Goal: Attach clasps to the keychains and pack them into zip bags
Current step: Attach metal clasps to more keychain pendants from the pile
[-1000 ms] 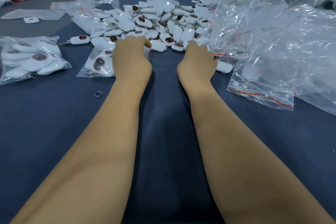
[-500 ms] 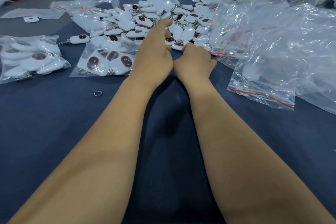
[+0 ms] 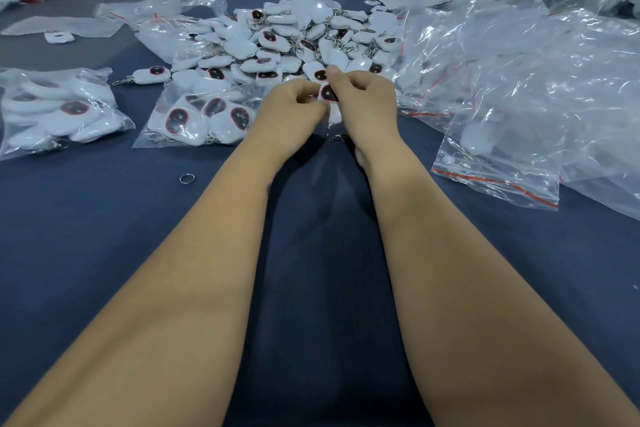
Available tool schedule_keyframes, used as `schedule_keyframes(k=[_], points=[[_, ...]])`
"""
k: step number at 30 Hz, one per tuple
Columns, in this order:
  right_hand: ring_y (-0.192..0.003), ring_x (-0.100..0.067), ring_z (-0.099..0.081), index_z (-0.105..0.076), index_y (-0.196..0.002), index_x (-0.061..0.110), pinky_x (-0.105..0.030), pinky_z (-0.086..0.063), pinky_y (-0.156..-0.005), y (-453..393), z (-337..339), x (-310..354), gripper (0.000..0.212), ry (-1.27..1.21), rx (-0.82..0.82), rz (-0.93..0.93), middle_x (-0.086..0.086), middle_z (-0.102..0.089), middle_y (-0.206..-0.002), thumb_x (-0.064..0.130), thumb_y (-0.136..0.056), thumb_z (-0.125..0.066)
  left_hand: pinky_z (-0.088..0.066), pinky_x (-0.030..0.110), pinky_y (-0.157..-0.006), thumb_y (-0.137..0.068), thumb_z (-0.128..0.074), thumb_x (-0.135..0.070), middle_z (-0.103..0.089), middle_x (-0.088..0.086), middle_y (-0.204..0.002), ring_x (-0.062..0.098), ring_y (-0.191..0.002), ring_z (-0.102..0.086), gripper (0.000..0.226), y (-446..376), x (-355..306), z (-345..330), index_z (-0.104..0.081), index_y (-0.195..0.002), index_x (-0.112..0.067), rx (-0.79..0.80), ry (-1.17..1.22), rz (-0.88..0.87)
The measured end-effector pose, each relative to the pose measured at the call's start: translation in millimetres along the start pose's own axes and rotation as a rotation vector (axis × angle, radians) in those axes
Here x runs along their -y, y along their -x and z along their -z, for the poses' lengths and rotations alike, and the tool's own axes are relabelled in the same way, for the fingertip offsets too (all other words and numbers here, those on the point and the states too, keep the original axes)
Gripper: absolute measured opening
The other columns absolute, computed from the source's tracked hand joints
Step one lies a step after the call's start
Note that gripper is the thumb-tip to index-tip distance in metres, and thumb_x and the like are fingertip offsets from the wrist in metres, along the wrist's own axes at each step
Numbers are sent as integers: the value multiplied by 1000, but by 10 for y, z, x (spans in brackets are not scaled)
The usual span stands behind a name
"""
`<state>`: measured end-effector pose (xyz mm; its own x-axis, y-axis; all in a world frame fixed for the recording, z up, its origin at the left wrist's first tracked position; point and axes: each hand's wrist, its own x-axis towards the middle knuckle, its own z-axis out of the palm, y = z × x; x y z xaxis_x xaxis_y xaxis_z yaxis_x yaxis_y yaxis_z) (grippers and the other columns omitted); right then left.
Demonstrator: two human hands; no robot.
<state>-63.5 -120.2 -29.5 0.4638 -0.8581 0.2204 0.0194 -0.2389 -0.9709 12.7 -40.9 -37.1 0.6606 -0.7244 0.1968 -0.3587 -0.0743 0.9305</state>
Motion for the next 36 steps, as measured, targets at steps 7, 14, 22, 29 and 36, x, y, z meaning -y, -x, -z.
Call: schedule_keyframes(k=[7, 14, 22, 29, 36], points=[[-66, -20, -49, -62, -79, 7, -27, -40, -58, -22, -27, 15, 25, -71, 54, -80, -11, -57, -74, 22, -97, -54, -51, 17, -66, -82, -62, 2, -70, 2, -91, 6, -68, -62, 60, 15, 46, 42, -49, -124, -39, 36, 79, -15], [-63, -23, -48, -68, -81, -9, -29, -39, -57, -16, -34, -5, 20, -144, 138, -110, -13, -57, -68, -4, -77, -48, -58, 37, -85, -80, -56, 6, -69, 1, -91, 18, -86, -68, 48, -10, 44, 42, -60, -100, -38, 8, 185, 23], [-61, -16, -63, -74, -73, 19, -25, -52, -55, -50, -37, -48, 34, -131, 200, -59, -3, -71, -66, -4, -81, -50, -58, 41, -83, -84, -56, 9, -69, 8, -90, 22, -85, -69, 45, 10, 20, 45, -56, -97, -34, -1, 196, 39], [-69, -22, -61, -73, -78, 12, -34, -52, -66, -53, -58, -40, 24, -128, 192, -72, -13, -69, -77, -3, -83, -55, -58, 41, -81, -80, -58, 6, -71, 13, -91, 20, -79, -68, 42, 15, 15, 41, -58, -93, -34, -20, 190, 37], [-71, -23, -59, -73, -77, 9, -37, -51, -68, -55, -54, -50, 19, -102, 186, -67, -14, -67, -76, 0, -82, -57, -58, 35, -72, -68, -57, -1, -70, 10, -87, 18, -75, -66, 43, 19, 4, 44, -61, -89, -38, -23, 189, 61]])
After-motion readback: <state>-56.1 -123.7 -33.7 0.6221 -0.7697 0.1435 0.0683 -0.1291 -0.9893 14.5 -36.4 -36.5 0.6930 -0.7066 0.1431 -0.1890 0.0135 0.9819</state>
